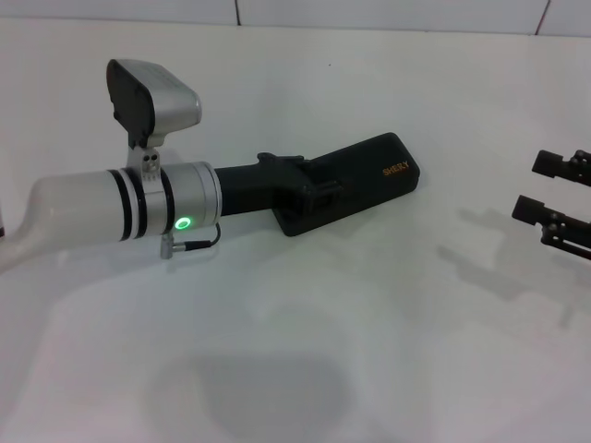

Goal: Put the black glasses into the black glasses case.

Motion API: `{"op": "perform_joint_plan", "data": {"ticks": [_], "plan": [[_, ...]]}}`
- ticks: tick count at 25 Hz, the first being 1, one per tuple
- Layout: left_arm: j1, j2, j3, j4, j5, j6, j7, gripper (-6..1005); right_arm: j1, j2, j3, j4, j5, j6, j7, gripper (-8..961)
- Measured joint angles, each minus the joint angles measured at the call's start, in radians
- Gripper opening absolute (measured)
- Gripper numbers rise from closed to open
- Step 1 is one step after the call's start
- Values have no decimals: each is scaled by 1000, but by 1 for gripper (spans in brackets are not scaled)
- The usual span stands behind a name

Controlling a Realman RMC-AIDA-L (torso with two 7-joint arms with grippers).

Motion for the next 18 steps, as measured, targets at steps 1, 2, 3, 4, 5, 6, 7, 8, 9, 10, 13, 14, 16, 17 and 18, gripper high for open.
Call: {"op": "perform_joint_plan", "data": {"ticks": [1, 2, 3, 4, 5, 6, 7, 8, 9, 10, 13, 14, 16, 17, 18], "plan": [[0, 1, 0, 0, 0, 19, -1, 458, 0, 0, 0, 2, 0, -2, 0, 639], [0, 1, 0, 0, 0, 19, -1, 458, 0, 0, 0, 2, 0, -2, 0, 639], [0, 2, -1, -1, -2, 41, -1, 459, 0, 0, 0, 2, 0, -3, -1, 639], [0, 2, -3, -5, -8, 73, 2, 459, 0, 0, 0, 2, 0, -3, -1, 639], [0, 3, -5, -8, -16, 102, 6, 459, 1, 0, 0, 2, 0, -4, -1, 639], [2, 5, -7, -11, -27, 148, 16, 460, 2, 0, 0, 2, 0, -7, -1, 640], [6, 10, -8, -13, -38, 198, 30, 460, 3, 0, 0, 2, 0, -12, -1, 640], [9, 12, -8, -13, -43, 220, 37, 460, 5, 0, 0, 2, 0, -18, -1, 640], [18, 23, -6, -14, -52, 305, 66, 461, 7, 0, 0, 2, 0, -25, -1, 640], [26, 32, -5, -14, -54, 369, 90, 461, 11, 0, -1, 2, 0, -37, -1, 640], [49, 56, -1, -20, -34, 526, 147, 462, 36, 1, -13, 23, 0, -86, -16, 641], [56, 61, -1, -31, -21, 564, 162, 462, 49, 1, -24, 34, 0, -103, -29, 641], [76, 65, -1, -64, 12, 644, 203, 463, 74, 1, -60, 51, -1, -133, -61, 641], [93, 64, -1, -86, 30, 680, 242, 463, 86, 1, -85, 55, -1, -138, -77, 642], [107, 63, 0, -100, 40, 700, 267, 464, 97, 2, -108, 59, -1, -139, -90, 642]]}}
